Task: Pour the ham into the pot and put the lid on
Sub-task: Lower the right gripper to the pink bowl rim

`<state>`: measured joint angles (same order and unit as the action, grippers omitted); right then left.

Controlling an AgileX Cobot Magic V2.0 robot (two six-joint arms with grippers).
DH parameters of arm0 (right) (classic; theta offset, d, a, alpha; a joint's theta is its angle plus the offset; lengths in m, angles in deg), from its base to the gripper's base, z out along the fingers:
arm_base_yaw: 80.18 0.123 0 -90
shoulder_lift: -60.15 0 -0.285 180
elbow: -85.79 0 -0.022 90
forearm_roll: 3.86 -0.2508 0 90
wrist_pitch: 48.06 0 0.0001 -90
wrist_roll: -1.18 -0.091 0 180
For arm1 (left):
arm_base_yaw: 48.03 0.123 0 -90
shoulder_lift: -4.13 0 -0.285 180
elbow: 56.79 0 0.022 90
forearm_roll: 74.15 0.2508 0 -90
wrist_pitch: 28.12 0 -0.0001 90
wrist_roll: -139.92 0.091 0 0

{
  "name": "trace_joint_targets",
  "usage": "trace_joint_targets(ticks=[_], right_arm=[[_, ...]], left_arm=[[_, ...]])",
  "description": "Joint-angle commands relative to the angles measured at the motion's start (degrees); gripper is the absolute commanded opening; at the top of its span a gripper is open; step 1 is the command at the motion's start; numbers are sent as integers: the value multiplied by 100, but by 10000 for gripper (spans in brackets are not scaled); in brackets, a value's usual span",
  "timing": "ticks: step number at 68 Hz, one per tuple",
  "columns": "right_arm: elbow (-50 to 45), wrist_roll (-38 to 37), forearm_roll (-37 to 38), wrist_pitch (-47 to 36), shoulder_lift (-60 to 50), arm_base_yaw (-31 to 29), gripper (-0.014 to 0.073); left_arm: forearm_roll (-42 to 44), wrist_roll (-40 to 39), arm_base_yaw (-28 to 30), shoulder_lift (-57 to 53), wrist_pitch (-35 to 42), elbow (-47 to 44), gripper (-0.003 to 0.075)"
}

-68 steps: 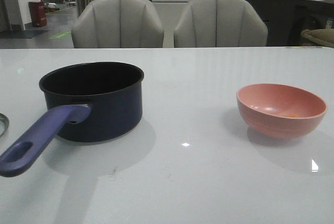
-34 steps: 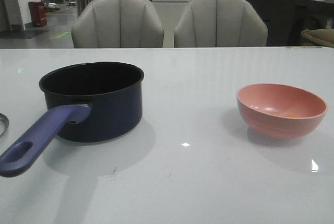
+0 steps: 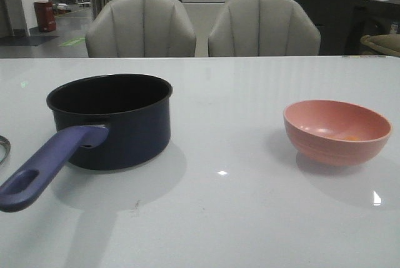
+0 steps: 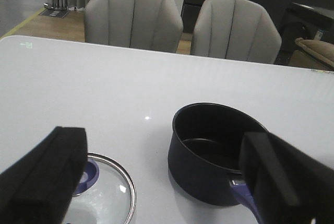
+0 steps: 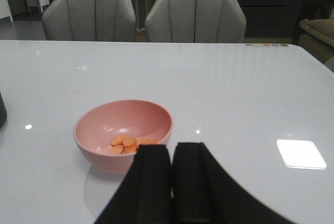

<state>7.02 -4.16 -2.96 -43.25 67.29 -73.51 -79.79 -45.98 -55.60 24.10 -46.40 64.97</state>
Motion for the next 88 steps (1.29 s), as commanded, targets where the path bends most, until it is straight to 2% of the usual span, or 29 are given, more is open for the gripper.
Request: trace_joint_targets(ticks=[1, 6, 14, 19, 25, 49, 55, 64, 68, 88], right_arm=[[34, 45, 28, -1020, -104, 9, 149], [135, 58, 28, -1306, -59, 9, 149], [729, 110, 56, -612, 361, 9, 149], [1264, 143, 88, -77, 985, 9, 149], [1614, 138, 41, 150, 1581, 9, 149], [1823, 92, -181, -65, 2875, 9, 157], [2138, 85, -406, -42, 3549, 9, 230], [2767, 85, -588, -37, 4743, 9, 405], [3038, 85, -718, -37, 5267, 9, 444], [4454, 85, -994, 267, 7611, 9, 465]], left_arm=[[32, -20, -71, 42, 457, 162, 638], [56, -20, -143, 42, 457, 162, 638], [82, -20, -227, 42, 457, 162, 638], [90, -20, -226, 42, 457, 162, 638], [90, -20, -226, 42, 465, 162, 638], [103, -20, -408, 42, 465, 162, 638], [103, -20, -408, 42, 465, 162, 638], [117, -20, -408, 42, 465, 162, 638], [117, -20, -408, 42, 465, 162, 638], [117, -20, -408, 42, 324, 162, 638]])
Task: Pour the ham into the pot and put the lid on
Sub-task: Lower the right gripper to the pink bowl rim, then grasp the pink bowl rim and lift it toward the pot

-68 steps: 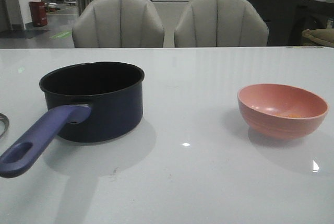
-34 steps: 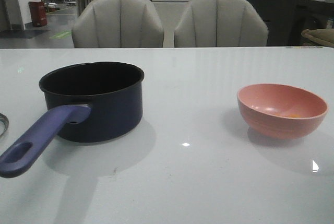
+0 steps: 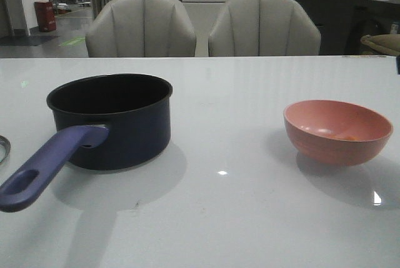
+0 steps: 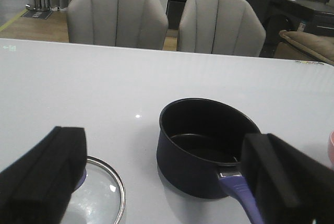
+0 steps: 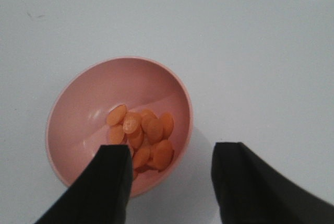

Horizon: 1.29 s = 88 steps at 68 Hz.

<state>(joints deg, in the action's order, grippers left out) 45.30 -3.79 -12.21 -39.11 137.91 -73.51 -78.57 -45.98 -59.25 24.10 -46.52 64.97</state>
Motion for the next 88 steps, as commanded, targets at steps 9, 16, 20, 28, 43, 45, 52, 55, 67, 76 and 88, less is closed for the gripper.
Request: trace_joint_targets(ticks=[9, 16, 20, 28, 43, 45, 52, 55, 67, 76, 88], right_arm=[[1199, 47, -69, 232, 1354, 9, 465], [1573, 47, -69, 422, 1912, 9, 465], [1738, 47, -69, 423, 2200, -11, 465], [1928, 47, -69, 443, 2503, -43, 465], [1981, 47, -64, 374, 2713, -75, 442], [1981, 47, -64, 370, 2749, -75, 414], [1981, 47, -68, 368, 2818, -75, 256], [1981, 47, -68, 354, 2818, -75, 193], [2033, 128, -46, 310, 2724, -75, 134], [2038, 138, -124, -132, 2470, 8, 134], [2351, 453, 126, 17, 2021, 363, 134]], left_arm=[[-5, -20, -44, 42, 305, 162, 638], [-5, -20, -44, 42, 305, 162, 638], [-5, -20, -44, 42, 305, 162, 638], [-5, -20, -44, 42, 305, 162, 638], [-5, -20, -44, 42, 305, 162, 638], [-5, -20, -44, 42, 305, 162, 638], [-5, -20, -44, 42, 305, 162, 638], [-5, -20, -44, 42, 305, 162, 638], [-5, -20, -44, 42, 305, 162, 638], [-5, -20, -44, 42, 305, 162, 638], [-5, -20, -44, 42, 305, 162, 638]])
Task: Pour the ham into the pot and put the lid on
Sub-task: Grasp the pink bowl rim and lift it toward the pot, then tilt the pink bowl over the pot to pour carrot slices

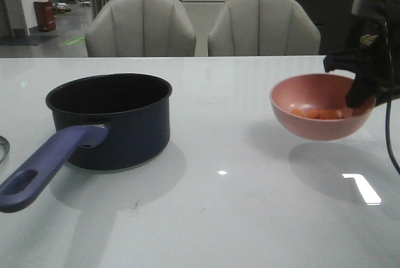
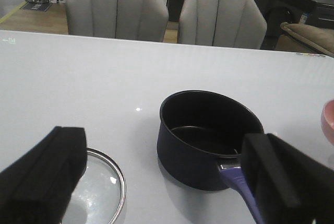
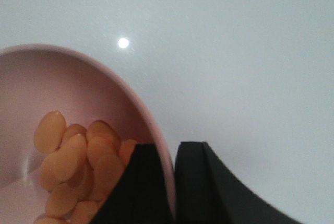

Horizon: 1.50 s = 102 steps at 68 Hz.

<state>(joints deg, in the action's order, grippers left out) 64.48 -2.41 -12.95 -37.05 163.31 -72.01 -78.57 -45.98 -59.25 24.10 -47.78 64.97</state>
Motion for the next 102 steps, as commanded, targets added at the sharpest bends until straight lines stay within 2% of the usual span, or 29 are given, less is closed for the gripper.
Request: trace_joint_targets(ticks=[1, 10, 18, 34, 43, 55, 66, 73, 78, 79, 82, 83, 84, 86, 92, 95, 98, 102], right_arm=[[503, 359, 239, -94, -538, 268, 134], [1396, 665, 406, 924, -471, 888, 134], [2201, 677, 471, 1445, -268, 1415, 134], [4009, 677, 600, 2593, 745, 2311, 134], [4719, 649, 627, 2644, 1318, 2598, 134], [4670, 530, 614, 1497, 1395, 2693, 134], [4151, 427, 620, 30, 1299, 2718, 134], [3560, 432, 627, -1161, 1212, 2750, 134], [3024, 444, 685, -2452, 1160, 2769, 134], [2974, 444, 686, -2452, 1159, 2769, 134], [2630, 518, 772, -3425, 1155, 2774, 134], [2583, 536, 778, -3425, 1155, 2774, 134], [2443, 626, 788, -3915, 1155, 2774, 134], [2224, 757, 788, -4396, 1167, 2774, 134], [1873, 1166, 788, -5540, 1202, 2774, 134], [1751, 1506, 782, -5874, 1201, 2774, 134], [1716, 1766, 782, -5956, 1201, 2781, 134], [1716, 2469, 776, -5978, 1201, 2821, 134]], left_arm=[[-5, -20, -44, 42, 431, 162, 638], [-5, -20, -44, 42, 431, 162, 638], [-5, -20, -44, 42, 431, 162, 638], [-5, -20, -44, 42, 431, 162, 638], [-5, -20, -44, 42, 431, 162, 638], [-5, -20, -44, 42, 431, 162, 638], [-5, -20, -44, 42, 431, 162, 638], [-5, -20, -44, 42, 431, 162, 638], [-5, -20, -44, 42, 431, 162, 638], [-5, -20, -44, 42, 431, 162, 638], [-5, -20, -44, 42, 431, 162, 638], [-5, -20, -44, 42, 431, 162, 638], [-5, -20, -44, 42, 431, 162, 638], [-5, -20, -44, 42, 431, 162, 638], [-5, -20, -44, 42, 431, 162, 638], [-5, -20, -44, 42, 431, 162, 638], [-5, -20, -44, 42, 431, 162, 638], [-5, -20, -44, 42, 431, 162, 638]])
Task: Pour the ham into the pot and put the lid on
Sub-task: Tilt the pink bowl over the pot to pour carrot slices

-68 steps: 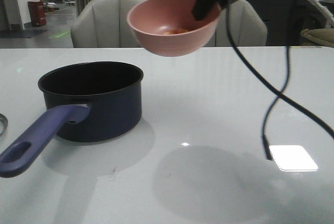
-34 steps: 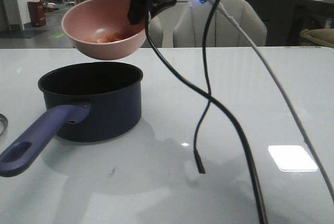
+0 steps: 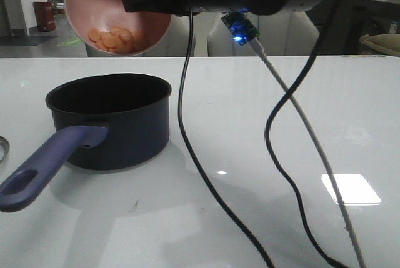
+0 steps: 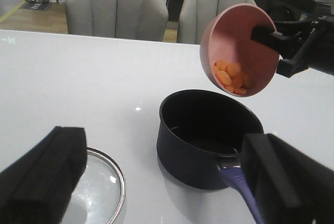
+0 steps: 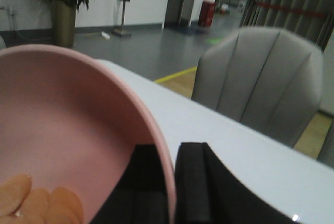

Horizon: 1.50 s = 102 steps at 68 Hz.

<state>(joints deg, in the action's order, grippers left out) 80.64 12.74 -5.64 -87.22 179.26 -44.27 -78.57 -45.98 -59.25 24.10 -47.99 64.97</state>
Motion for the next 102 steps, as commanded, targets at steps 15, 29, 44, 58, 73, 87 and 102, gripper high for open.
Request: trace_joint_targets(ticks=[15, 29, 44, 58, 73, 87, 102], right_arm=[[100, 3504, -125, -1681, -84, 414, 134], [100, 4573, -197, -2356, 155, 493, 134], [100, 4714, -183, -3186, 271, 493, 134], [100, 4381, -234, -3070, 271, 493, 134], [100, 2227, -915, -2907, 187, 493, 134], [100, 957, -1380, -1438, -461, 493, 134], [100, 958, -1769, 582, -1215, 481, 134]], left_arm=[[-5, -20, -44, 42, 452, 162, 638], [-5, -20, -44, 42, 452, 162, 638], [-5, -20, -44, 42, 452, 162, 638], [-5, -20, -44, 42, 452, 162, 638], [-5, -20, -44, 42, 452, 162, 638], [-5, -20, -44, 42, 452, 162, 638], [-5, -20, -44, 42, 452, 162, 638]])
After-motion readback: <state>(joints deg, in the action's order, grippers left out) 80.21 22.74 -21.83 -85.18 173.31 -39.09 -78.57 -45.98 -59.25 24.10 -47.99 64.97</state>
